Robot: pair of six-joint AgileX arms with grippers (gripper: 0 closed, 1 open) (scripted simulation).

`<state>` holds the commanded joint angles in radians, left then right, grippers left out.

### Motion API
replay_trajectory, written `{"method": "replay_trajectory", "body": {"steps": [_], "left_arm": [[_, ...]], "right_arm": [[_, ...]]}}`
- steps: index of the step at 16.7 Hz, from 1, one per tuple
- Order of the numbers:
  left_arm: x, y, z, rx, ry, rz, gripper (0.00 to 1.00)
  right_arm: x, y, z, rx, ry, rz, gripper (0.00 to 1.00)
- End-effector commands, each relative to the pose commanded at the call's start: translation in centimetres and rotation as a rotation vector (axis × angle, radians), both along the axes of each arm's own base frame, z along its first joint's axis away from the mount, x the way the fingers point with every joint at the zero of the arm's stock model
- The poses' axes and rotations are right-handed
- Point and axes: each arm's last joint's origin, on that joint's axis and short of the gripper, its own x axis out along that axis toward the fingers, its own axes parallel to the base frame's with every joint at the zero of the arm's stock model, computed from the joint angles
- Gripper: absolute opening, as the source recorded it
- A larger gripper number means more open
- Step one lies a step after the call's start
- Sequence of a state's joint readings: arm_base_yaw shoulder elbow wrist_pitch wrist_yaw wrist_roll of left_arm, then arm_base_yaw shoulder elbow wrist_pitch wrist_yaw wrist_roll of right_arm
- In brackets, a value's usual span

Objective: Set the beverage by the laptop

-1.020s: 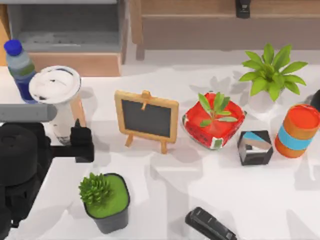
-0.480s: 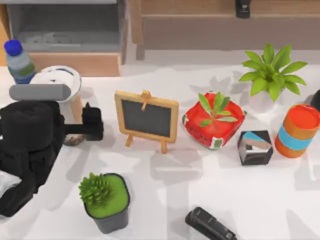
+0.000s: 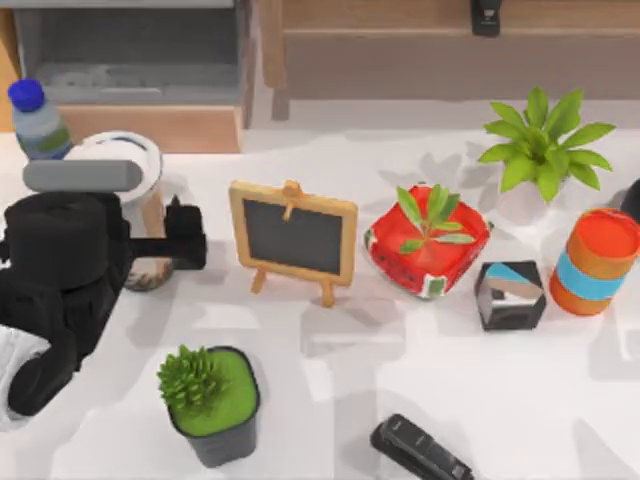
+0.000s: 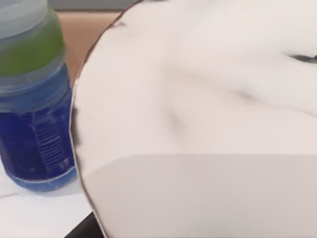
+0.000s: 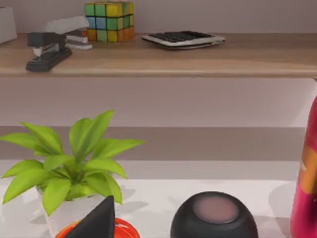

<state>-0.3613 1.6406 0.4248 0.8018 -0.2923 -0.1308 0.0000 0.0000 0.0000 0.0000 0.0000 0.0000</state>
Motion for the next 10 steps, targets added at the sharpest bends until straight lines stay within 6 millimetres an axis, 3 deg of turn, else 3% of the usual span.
{"method": "replay_trajectory", "body": {"steps": [10], "left_arm": [[0.0, 0.0, 0.0, 0.0, 0.0, 0.0, 0.17]], "right_arm": [[0.0, 0.0, 0.0, 0.0, 0.0, 0.0, 1.0]]}}
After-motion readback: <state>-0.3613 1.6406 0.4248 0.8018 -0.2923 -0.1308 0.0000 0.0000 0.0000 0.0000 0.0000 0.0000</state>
